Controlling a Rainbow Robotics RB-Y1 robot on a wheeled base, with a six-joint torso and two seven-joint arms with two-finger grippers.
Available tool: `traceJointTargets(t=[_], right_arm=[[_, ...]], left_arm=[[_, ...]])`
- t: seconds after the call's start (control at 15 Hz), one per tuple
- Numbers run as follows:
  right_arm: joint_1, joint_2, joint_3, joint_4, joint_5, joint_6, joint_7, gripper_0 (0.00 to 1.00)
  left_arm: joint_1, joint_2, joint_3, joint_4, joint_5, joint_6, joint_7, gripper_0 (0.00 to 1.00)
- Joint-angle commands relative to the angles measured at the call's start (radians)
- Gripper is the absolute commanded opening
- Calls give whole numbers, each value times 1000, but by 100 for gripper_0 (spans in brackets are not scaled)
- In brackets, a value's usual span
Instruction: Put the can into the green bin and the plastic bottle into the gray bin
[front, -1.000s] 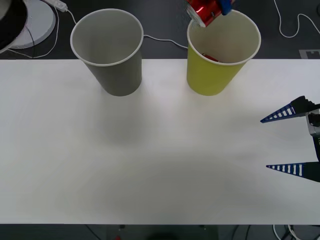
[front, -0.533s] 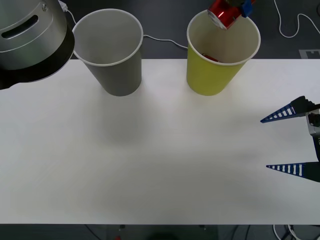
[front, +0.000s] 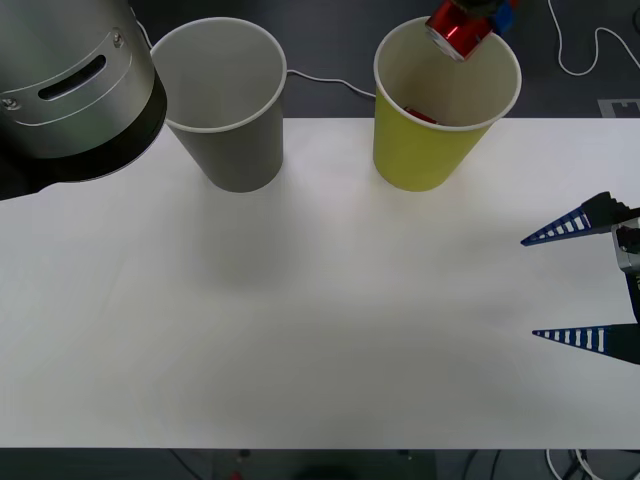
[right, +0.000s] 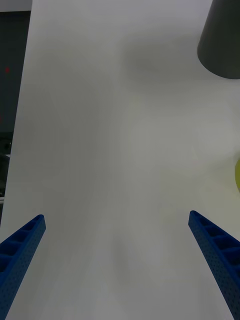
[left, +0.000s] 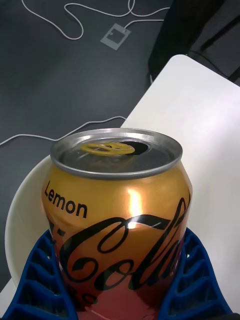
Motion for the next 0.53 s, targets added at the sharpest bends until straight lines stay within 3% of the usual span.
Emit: traceJointTargets(t=[0.07, 0.53], right_arm=[[0, 0, 0, 0, 0, 0, 0, 100], [0, 0, 0, 0, 0, 0, 0, 100]], left_arm=[[0, 0, 0, 2, 7, 8, -2, 100], [0, 0, 0, 5, 21, 7, -12, 100]])
